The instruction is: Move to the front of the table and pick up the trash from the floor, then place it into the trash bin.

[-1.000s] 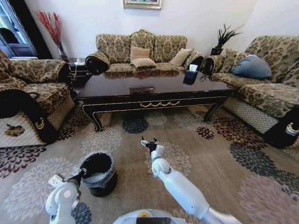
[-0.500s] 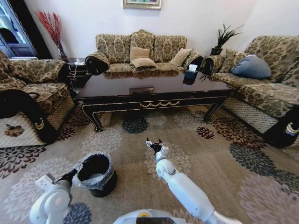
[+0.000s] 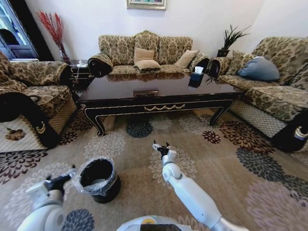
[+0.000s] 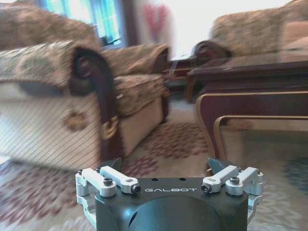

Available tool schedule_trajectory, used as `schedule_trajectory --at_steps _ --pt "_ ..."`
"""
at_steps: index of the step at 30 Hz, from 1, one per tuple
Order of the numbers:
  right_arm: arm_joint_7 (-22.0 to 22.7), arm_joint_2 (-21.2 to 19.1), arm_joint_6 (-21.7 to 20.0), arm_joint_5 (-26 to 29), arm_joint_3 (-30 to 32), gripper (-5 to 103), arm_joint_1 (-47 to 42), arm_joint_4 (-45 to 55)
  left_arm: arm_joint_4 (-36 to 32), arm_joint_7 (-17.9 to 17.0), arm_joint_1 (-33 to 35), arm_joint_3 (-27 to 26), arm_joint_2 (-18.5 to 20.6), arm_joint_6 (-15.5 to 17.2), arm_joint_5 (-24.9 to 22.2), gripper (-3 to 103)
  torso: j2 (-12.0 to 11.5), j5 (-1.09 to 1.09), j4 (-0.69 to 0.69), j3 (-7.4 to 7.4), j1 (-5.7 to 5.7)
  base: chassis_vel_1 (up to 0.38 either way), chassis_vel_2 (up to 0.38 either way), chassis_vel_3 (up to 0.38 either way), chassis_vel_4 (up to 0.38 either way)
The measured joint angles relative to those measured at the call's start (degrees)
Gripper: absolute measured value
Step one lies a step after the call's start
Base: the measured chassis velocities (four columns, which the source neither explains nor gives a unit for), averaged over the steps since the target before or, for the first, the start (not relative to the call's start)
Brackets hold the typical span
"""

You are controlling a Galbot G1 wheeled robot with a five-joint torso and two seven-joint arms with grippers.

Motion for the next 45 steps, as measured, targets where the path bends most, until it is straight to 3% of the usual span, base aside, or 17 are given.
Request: schedule_trajectory --at_steps 3,4,6,12,16,20,23,28,34,45 --pt "-2.33 -1.20 1.67 -3.08 1.47 100 -1.09 1.34 -0.34 3.07 0.68 -0.32 0.22 -1.49 0.42 100 0.00 0.01 0.00 0.00 0.00 0.000 0.000 0.000 0.000" --pt "-4.74 -2.17 3.42 -6.46 3.18 100 -2.66 2.72 -0.69 5.50 1.27 -0.03 0.12 -3.39 2.77 100 0.00 0.00 -0.01 0.00 0.00 0.000 0.000 0.000 0.000" --pt "-7.20 -2.90 4.88 -10.86 5.31 100 -4.87 4.25 -1.43 7.12 2.14 0.95 -0.17 -4.79 5.32 100 0.00 0.01 -0.01 0.00 0.00 0.000 0.000 0.000 0.000" --pt "-9.09 -3.82 7.29 -17.11 9.95 100 -10.66 6.98 -2.12 6.47 2.91 2.08 -0.32 -7.93 5.36 100 0.00 0.01 -0.01 0.00 0.00 0.000 0.000 0.000 0.000" --pt "-7.49 -3.36 12.41 -19.07 15.66 100 -14.03 8.03 -1.87 5.74 1.53 0.72 -1.30 -9.32 6.60 100 0.00 0.02 0.00 0.00 0.00 0.000 0.000 0.000 0.000" --pt "-6.62 -5.24 11.77 -18.20 18.46 100 -14.87 10.41 -1.43 5.09 1.16 0.55 -2.20 -9.76 6.74 100 0.00 0.01 0.00 0.00 0.00 0.000 0.000 0.000 0.000" --pt "-7.47 -9.51 11.02 -13.65 20.23 100 -15.51 12.94 0.42 6.04 0.75 0.86 -3.02 -13.48 7.40 100 0.00 0.01 0.00 0.00 0.00 0.000 0.000 0.000 0.000" --pt "-10.20 -12.88 11.17 -9.85 21.91 100 -17.37 14.85 1.98 8.34 0.55 1.61 -3.68 -17.00 6.39 100 0.00 0.01 0.00 0.00 0.00 0.000 0.000 0.000 0.000" --pt "-11.83 -13.62 11.90 -9.39 23.64 100 -19.79 16.04 3.94 9.08 -0.21 2.41 -3.77 -19.10 6.23 100 -0.01 0.01 0.00 0.00 0.00 0.000 0.000 0.000 0.000" --pt "-14.57 -13.22 13.37 -10.33 24.46 100 -21.42 15.36 5.19 10.63 -0.55 2.81 -3.47 -19.89 6.43 100 -0.01 0.01 0.00 0.00 0.00 0.000 0.000 0.000 0.000"
